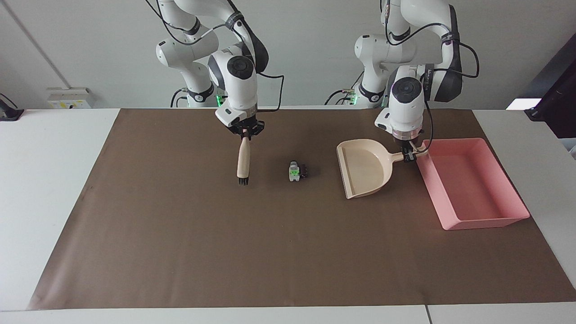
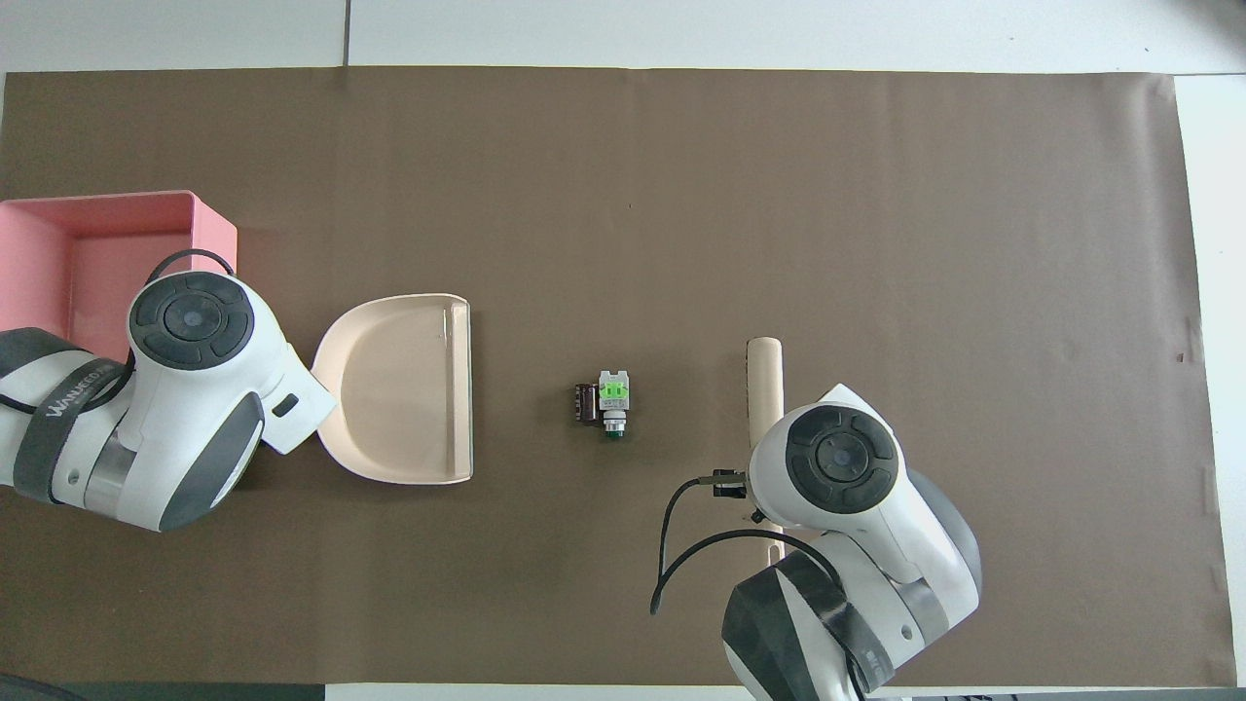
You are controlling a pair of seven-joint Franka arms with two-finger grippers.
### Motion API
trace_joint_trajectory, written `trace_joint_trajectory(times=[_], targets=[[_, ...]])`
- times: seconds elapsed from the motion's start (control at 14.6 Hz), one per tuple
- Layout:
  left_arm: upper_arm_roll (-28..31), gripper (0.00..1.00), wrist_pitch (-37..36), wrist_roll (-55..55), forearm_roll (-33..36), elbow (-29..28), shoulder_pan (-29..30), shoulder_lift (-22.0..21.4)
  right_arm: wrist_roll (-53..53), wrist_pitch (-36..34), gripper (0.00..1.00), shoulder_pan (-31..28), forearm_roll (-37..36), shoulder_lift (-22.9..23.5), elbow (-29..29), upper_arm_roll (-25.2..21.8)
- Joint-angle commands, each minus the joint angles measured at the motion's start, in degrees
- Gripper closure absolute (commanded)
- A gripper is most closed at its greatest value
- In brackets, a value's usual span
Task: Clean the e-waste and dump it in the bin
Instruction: 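Move the brush toward the component while the left gripper slides the dustpan closer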
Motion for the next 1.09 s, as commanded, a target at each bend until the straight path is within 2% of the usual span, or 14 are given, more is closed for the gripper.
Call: trace_joint_trajectory(times=[0.0,0.2,0.55,0.75,1.02], targets=[[0.3,1.00,-2.6,-1.1,2.7,3.2,-2.7,2.6,0.7,0.8,1.00,2.6,0.1,1.4,0.3,-0.3],[0.3,1.00,-2.5,-3.6,3.4,4.8,-4.7,5.2,3.6,0.2,1.00,6.6,0.0,6.7,4.1,-0.3],[0.3,1.00,-2.2,-7.9,3.5,6.2,-7.8,8.1,9.4,-2.2,1.00,11.8,0.1,20.5,19.2,-0.2],[0.3,1.00,-2.4,-9.7,3.5,6.0,-9.0,9.1,9.8,-1.0,1.00,11.9,0.4,21.5,21.1,1.1],[0.2,1.00,-2.5,-9.8,3.5,5.2,-9.5,8.8,11.2,7.6,1.00,12.4,10.0,22.8,21.4,4.0]])
